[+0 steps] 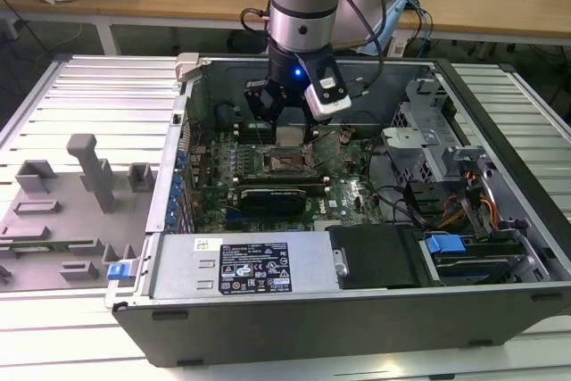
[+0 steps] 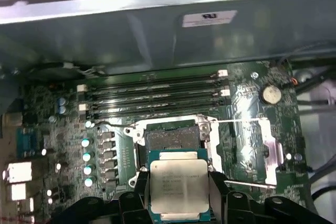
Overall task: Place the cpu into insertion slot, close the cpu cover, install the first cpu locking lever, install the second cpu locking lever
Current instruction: 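Place the cpu into insertion slot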
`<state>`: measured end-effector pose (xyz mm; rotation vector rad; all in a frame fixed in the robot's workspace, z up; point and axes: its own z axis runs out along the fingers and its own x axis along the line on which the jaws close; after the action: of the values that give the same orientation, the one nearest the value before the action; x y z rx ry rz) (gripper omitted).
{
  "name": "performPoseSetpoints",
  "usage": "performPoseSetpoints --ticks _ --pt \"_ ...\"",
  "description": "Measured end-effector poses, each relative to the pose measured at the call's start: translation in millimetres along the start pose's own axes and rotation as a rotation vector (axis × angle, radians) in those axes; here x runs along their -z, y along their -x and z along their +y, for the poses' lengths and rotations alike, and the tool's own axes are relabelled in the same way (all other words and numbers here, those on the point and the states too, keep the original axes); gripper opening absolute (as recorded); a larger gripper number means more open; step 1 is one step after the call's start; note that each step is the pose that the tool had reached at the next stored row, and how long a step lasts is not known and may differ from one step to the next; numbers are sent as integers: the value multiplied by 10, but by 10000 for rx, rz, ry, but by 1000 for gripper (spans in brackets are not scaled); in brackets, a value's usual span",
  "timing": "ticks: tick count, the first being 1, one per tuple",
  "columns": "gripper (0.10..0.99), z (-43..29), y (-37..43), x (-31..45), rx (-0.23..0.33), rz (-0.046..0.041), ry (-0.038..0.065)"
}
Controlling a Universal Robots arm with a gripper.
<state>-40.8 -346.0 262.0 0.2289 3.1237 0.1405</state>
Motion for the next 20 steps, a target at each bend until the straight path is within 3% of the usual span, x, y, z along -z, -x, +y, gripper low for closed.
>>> performPoseSetpoints --ticks 1,5,11,20 --pt "541 -1 0 -12 -444 -40 0" --pt "541 -3 0 -31 -1184 -107 0" --pt "541 -6 0 -71 -2890 -260 0" --pt "541 -9 0 -102 -4595 -414 -1"
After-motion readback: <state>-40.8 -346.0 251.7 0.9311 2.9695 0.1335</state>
